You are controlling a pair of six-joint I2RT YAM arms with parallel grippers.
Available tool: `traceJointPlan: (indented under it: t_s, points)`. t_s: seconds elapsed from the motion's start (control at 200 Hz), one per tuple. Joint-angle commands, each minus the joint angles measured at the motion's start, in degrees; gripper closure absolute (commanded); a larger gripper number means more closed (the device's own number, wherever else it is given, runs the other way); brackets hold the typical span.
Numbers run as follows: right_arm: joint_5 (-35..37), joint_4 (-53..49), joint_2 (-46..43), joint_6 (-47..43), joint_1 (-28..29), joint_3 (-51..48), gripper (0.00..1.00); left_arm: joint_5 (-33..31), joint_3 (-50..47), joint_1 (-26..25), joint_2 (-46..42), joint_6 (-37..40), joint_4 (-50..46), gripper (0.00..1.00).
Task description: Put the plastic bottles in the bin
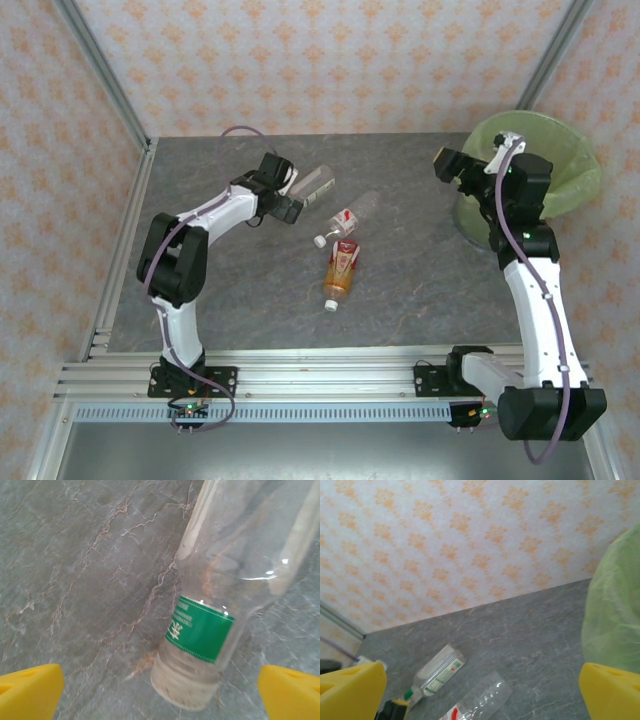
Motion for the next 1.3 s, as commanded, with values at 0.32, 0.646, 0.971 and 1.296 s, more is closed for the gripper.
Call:
traceJointPlan:
  t_s: [0.32, 0.646, 0.971, 1.296]
  points:
    - [-0.8, 1.0, -4.2, -2.3, 0.4, -2.0, 0.01, 3.7, 6.9, 1.1, 7.6, 8.2, -4.1, 0.14]
    - [0.0, 0.4, -3.7, -1.7, 0.4, -0.8, 0.01, 3.8, 11.2, 0.7, 11.2, 9.8, -7.6, 0.29]
    - [1.0, 1.2, -3.3, -0.4, 0.4, -1.7, 0.01, 3.1, 13.8, -0.9, 13.4, 11.8, -10.5, 0.40]
    - [1.2, 0.3, -3.3, -0.8, 0.4, -2.4, 0.01, 2.9, 12.2, -0.9, 11.4, 10.3, -10.0, 0.54]
